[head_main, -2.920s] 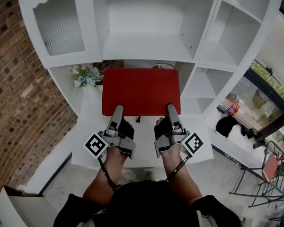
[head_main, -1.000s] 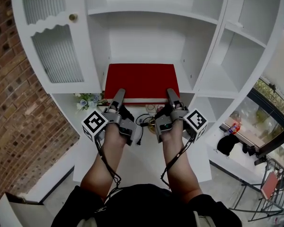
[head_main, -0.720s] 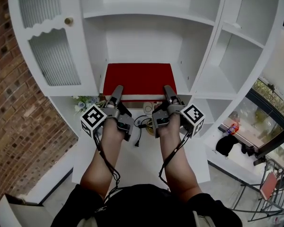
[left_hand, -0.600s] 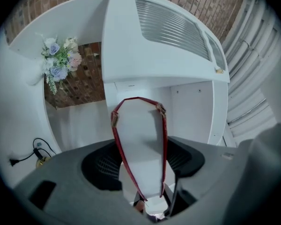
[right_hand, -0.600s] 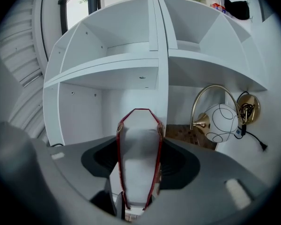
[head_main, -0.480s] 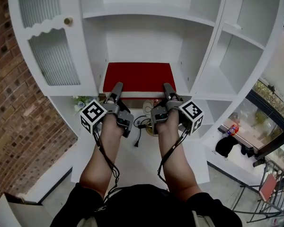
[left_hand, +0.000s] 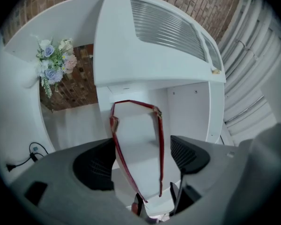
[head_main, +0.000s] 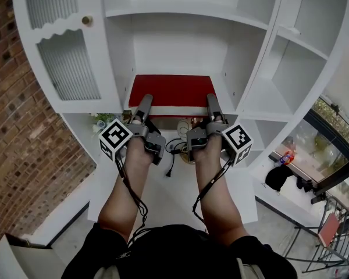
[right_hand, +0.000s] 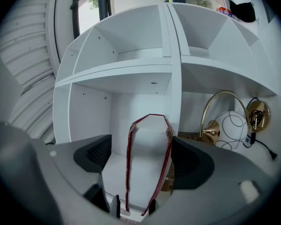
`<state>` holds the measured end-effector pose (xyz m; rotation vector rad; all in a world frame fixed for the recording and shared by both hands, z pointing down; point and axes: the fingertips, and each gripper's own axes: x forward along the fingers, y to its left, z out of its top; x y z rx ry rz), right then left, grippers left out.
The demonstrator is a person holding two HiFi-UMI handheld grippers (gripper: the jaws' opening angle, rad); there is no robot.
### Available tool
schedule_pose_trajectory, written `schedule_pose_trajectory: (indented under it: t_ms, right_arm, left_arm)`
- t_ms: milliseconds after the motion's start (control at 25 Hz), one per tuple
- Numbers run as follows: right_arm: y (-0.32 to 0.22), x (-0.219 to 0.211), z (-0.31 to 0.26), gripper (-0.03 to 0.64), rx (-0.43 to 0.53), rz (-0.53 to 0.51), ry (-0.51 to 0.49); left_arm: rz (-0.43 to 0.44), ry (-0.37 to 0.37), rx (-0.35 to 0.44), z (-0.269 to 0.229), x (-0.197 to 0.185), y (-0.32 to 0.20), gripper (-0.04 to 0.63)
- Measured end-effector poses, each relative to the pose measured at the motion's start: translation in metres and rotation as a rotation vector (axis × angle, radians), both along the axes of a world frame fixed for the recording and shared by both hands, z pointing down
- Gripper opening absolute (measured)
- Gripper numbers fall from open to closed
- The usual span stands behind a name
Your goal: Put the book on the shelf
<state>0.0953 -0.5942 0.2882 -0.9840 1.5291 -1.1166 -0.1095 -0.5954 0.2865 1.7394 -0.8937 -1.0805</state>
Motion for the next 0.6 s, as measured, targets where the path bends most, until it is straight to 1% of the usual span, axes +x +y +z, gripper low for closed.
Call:
schedule_pose_trajectory:
  t_ms: [80, 160, 240, 320, 360, 440, 560, 600]
  right_arm:
    - [0.002, 0.002, -0.001, 0.404, 0.006, 0.002, 0.004]
    - [0.005, 0.005, -0.003, 0.405, 0.02, 0.014, 0.032]
    - [0.011, 0.008, -0.006, 0.408, 0.043, 0.045, 0.092]
    - [0.019, 0.011, -0.009, 0.41, 0.069, 0.095, 0.182]
    - [0.024, 0.013, -0.011, 0.408, 0.086, 0.127, 0.242]
    - [0.035, 0.014, -0.017, 0.408, 0.131, 0.201, 0.392]
    - [0.054, 0.016, -0.026, 0.387, 0.218, 0.337, 0.673]
    - [0.061, 0.016, -0.028, 0.357, 0.248, 0.383, 0.759]
  left_arm:
    - [-0.032, -0.023, 0.019, -0.004, -0.007, 0.002, 0.395]
    - [-0.051, -0.052, 0.034, -0.006, -0.012, 0.006, 0.409]
    - [-0.062, -0.101, 0.056, -0.007, -0.014, 0.014, 0.413]
    - [-0.093, -0.182, 0.088, -0.007, -0.018, 0.024, 0.413]
    - [-0.119, -0.238, 0.107, -0.007, -0.021, 0.029, 0.413]
    - [-0.181, -0.381, 0.145, -0.006, -0.028, 0.04, 0.413]
    - [-0.27, -0.659, 0.194, 0.0, -0.033, 0.054, 0.403]
    - [-0.291, -0.751, 0.208, 0.004, -0.033, 0.058, 0.371]
